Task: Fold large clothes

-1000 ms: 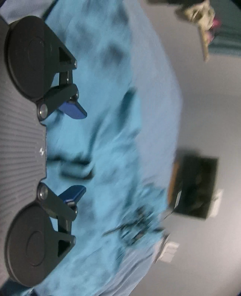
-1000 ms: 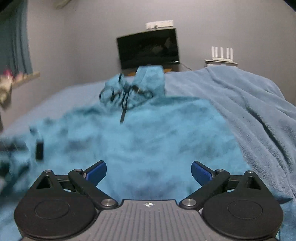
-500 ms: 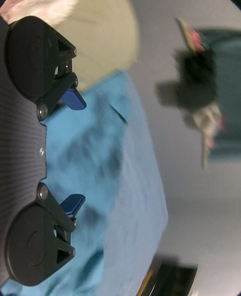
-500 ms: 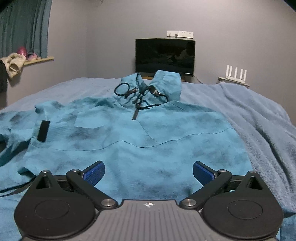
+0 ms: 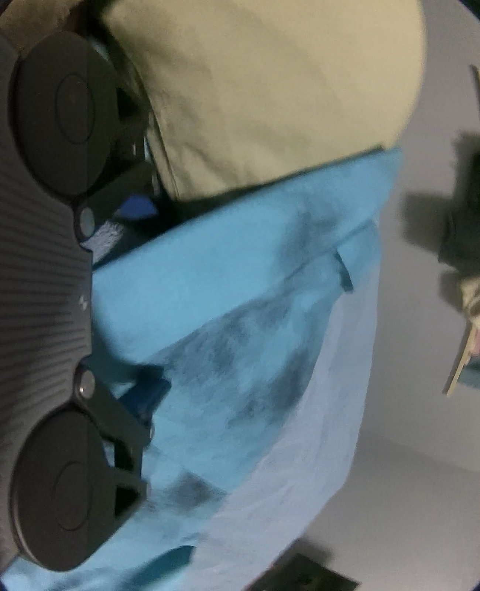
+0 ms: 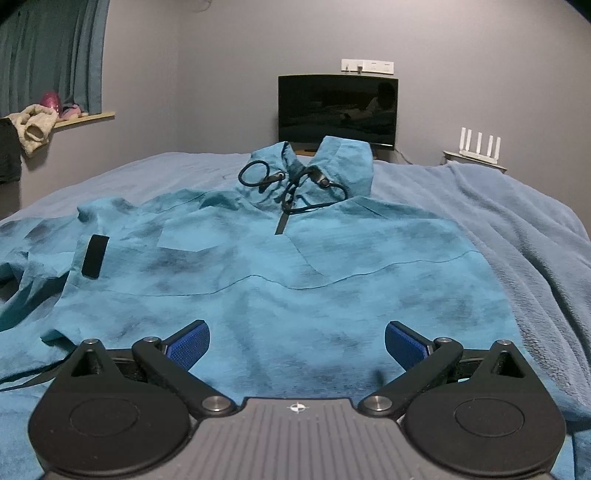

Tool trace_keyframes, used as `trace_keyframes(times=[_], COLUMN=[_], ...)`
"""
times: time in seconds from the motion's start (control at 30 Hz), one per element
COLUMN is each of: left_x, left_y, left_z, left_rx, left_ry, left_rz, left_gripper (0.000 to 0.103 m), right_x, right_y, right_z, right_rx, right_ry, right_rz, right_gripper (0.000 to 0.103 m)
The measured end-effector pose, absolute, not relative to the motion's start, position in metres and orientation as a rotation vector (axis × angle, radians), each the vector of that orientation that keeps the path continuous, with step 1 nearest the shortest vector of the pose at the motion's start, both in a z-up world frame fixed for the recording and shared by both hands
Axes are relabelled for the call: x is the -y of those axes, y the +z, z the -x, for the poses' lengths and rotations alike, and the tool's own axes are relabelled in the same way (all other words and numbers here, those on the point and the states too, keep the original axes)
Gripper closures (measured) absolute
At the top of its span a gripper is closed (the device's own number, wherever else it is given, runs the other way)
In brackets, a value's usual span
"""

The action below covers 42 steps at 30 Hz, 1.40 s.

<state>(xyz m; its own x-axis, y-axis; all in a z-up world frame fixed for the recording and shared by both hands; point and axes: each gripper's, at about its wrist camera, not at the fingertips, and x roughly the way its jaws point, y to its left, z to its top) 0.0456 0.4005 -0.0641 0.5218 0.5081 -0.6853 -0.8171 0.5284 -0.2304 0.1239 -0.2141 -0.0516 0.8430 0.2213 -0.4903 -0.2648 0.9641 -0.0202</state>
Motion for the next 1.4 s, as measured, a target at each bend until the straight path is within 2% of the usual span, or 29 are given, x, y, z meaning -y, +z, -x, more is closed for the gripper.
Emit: trace_keyframes(times=[0.1,0.17,0.2,0.27,0.37,0.6,0.8,1.0,1.2,1.3,1.37,1.4], left_x=[-0.405,-0.402,-0.397,-0.388,-0.372,-0.306,-0.219,-0.107,-0.029,-0.013,-0.012,-0.015], left_y=[-0.065,-0.058,-0.052,-0.041,-0.017,0.043,0.076,0.061,0.004,-0.016,-0.016,-0.013], left_z=[-0.042,-0.043,-0.045,-0.05,-0.048,-0.045,-0.041,-0.057,-0.093,-0.107,-0.101,-0.096], left_rx=[-0.557,-0.524,-0.506,-0.471,-0.358,-0.145,-0.071,-0.156,-0.394,-0.563,-0.602,-0.598], left_ry=[0.83,0.84,0.85,0.866,0.83,0.579,0.26,-0.1,-0.3,-0.418,-0.444,-0.444], left_rz=[0.631,0.61,0.578,0.528,0.502,0.417,0.318,0.222,0.197,0.17,0.175,0.177], left_gripper=[0.054,0.081,0.088,0.095,0.098,0.099,0.099,0.098,0.097,0.074,0.048,0.044], right_x=[0.211,0.21,0.209,0.208,0.209,0.207,0.202,0.197,0.189,0.189,0.189,0.19], right_y=[-0.054,-0.055,-0.055,-0.056,-0.056,-0.057,-0.057,-0.059,-0.062,-0.065,-0.065,-0.065], right_z=[-0.124,-0.125,-0.125,-0.126,-0.126,-0.126,-0.124,-0.121,-0.118,-0.118,-0.118,-0.118], right_rx=[-0.51,-0.514,-0.514,-0.515,-0.516,-0.518,-0.512,-0.502,-0.5,-0.505,-0.504,-0.5], right_ry=[0.267,0.272,0.273,0.275,0.278,0.284,0.296,0.314,0.326,0.328,0.334,0.34], right_rz=[0.09,0.093,0.095,0.095,0.093,0.097,0.119,0.155,0.204,0.21,0.21,0.209], right_gripper=[0.001,0.001,0.001,0.001,0.001,0.001,0.001,0.001,0.001,0.001,0.001,0.001])
